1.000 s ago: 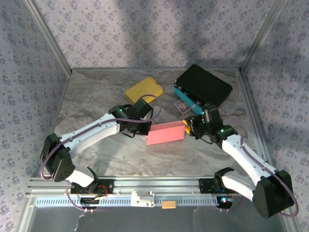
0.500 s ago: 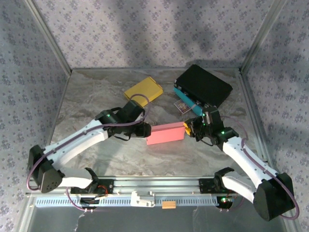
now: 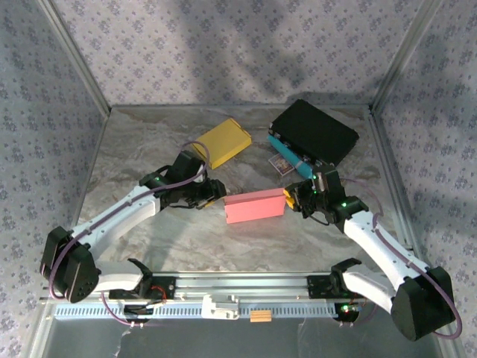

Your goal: Fold the paper box

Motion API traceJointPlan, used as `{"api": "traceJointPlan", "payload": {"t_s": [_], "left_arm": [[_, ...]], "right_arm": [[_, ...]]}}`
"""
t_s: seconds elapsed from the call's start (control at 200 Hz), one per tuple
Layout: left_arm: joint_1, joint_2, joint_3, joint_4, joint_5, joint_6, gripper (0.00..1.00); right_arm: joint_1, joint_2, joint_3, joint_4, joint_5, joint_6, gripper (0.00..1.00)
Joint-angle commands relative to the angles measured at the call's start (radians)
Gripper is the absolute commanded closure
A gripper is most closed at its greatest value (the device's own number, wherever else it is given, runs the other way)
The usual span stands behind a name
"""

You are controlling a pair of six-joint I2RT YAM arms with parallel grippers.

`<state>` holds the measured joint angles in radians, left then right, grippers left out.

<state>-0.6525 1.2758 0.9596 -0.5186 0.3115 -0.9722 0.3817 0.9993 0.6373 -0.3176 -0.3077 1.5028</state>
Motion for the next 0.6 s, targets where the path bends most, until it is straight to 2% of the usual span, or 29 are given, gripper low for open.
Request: {"api": "traceJointPlan", "payload": {"t_s": [0.0, 0.335, 0.595], "left_arm": [[-0.001, -0.001, -0.023, 0.054, 0.053, -0.023, 0.54], [-0.009, 0.047, -0.071, 0.101, 0.068, -0.002, 0.62], [-0.034, 0.048, -0.110, 0.051, 0.051, 0.036, 0.80]], "right_arm": [[-0.002, 0.015, -0.029, -0.116, 0.009, -0.013, 0.73], [-0.004, 0.021, -0.033, -0.124, 0.007, -0.018, 0.73], [-0.014, 0.061, -0.029, -0.244, -0.017, -0.044, 0.75]]}}
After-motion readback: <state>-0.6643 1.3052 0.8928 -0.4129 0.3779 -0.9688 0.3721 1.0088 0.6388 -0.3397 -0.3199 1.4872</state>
